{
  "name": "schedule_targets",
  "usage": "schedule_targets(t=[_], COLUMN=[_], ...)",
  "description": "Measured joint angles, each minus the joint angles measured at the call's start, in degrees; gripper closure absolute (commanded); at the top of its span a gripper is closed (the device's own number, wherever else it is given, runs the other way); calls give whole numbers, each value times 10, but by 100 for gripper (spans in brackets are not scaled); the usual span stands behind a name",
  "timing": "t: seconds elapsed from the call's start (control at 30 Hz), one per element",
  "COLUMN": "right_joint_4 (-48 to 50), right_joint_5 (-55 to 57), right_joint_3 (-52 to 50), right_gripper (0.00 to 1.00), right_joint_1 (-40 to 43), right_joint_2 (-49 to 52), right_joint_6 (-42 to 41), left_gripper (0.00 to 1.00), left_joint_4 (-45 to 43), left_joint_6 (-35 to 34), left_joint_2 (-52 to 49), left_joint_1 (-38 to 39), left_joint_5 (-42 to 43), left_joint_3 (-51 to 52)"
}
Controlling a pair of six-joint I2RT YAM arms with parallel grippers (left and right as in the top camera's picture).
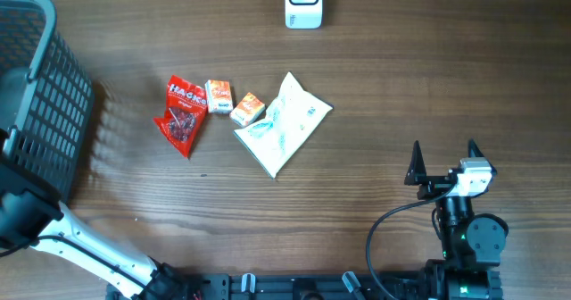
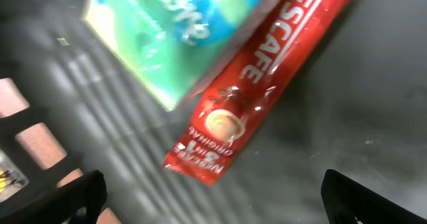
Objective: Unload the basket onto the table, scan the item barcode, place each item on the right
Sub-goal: 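Lower the left gripper into the basket and grasp the red Nescafe stick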
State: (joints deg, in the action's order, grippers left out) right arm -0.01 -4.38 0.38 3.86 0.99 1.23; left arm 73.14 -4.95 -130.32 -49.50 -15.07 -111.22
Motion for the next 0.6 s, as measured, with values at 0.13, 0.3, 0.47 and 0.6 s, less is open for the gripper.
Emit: schedule_targets(t=[0.13,0.3,0.47,0.6], right_joint_4=[0,0,0,0], right_joint_5=[0,0,0,0], right_joint_3=[0,0,0,0], right_gripper=[0,0,0,0], right_joint_1=[0,0,0,0], right_joint_2=[0,0,0,0], right_joint_6=[0,0,0,0], left_gripper=[0,0,35,63], left_joint_4=[-22,-46,-68,-89], left_joint_6=[18,37,46,50], left_joint_2=[0,10,12,11], left_joint_1=[0,-1,-1,-1], left_joint_5=[11,15,20,30], left_joint_3=[33,50,53,57])
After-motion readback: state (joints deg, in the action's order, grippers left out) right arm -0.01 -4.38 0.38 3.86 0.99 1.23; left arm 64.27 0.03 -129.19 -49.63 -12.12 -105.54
